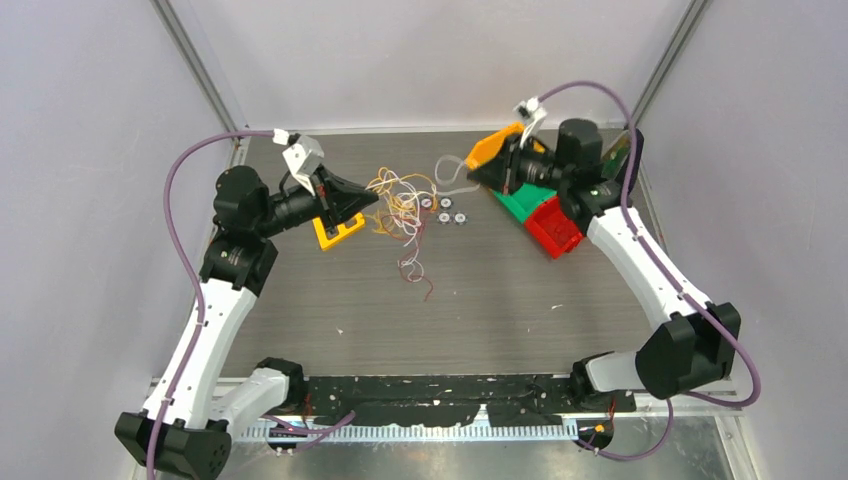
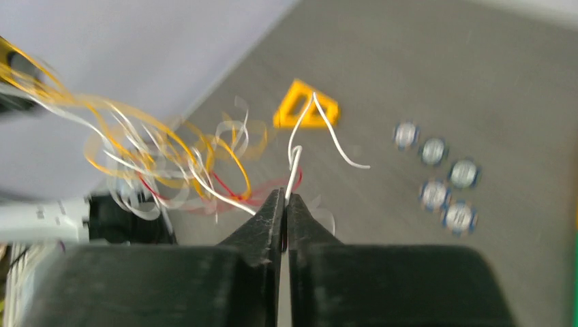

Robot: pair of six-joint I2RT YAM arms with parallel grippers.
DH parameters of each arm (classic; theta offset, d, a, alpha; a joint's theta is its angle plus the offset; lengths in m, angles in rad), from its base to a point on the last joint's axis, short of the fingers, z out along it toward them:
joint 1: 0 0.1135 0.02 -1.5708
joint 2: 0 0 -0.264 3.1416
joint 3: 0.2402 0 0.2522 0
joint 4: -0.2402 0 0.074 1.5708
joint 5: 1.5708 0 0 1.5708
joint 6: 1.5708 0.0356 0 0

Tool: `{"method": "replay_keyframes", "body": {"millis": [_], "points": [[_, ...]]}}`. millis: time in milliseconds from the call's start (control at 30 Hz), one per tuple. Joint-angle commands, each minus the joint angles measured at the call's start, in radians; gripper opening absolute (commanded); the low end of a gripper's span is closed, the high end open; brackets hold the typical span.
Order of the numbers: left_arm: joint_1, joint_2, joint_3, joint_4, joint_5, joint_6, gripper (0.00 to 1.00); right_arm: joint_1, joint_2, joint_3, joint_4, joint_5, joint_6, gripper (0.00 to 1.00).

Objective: Untangle the cables

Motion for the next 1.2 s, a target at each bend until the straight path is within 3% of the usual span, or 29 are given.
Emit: {"method": "replay_keyframes", "body": {"millis": [0,33,67,133,300,367,500,733,1000,1167], "points": [[0.001,0.027,0.075,0.032,0.041,-0.097,0.0,0.022,0.019,0.013,-0.161,-0.089,-0.221,0.33],[0.001,0.028,0.08,0.032,0.042,-0.094,0.0,0.022,0.024,0.058,-0.22,-0.095,-0.242,0.42],[0.001,0.031,0.086,0.029,0.047,-0.081,0.0,0.02,0.029,0.081,-0.271,-0.113,-0.311,0.61],[0.001,0.033,0.103,0.003,0.072,-0.027,0.0,0.019,0.025,0.152,-0.341,-0.156,-0.401,0.75],[-0.001,0.027,0.134,-0.098,0.166,0.193,0.0,0.026,-0.028,0.237,-0.316,-0.285,-0.423,0.84],[-0.003,0.026,0.134,-0.128,0.201,0.271,0.0,0.046,-0.062,0.222,-0.218,-0.311,-0.373,0.83],[-0.04,0.012,0.136,-0.192,0.21,0.423,0.0,0.14,-0.054,0.232,-0.053,-0.284,-0.291,0.73],[-0.1,0.025,0.17,-0.303,0.234,0.541,0.0,0.276,-0.005,0.283,0.043,-0.246,-0.271,0.67],[-0.122,0.027,0.179,-0.317,0.227,0.544,0.0,0.324,0.021,0.303,-0.027,-0.247,-0.398,0.49],[-0.123,0.032,0.18,-0.3,0.219,0.524,0.0,0.343,0.032,0.321,-0.087,-0.256,-0.449,0.45]]}}
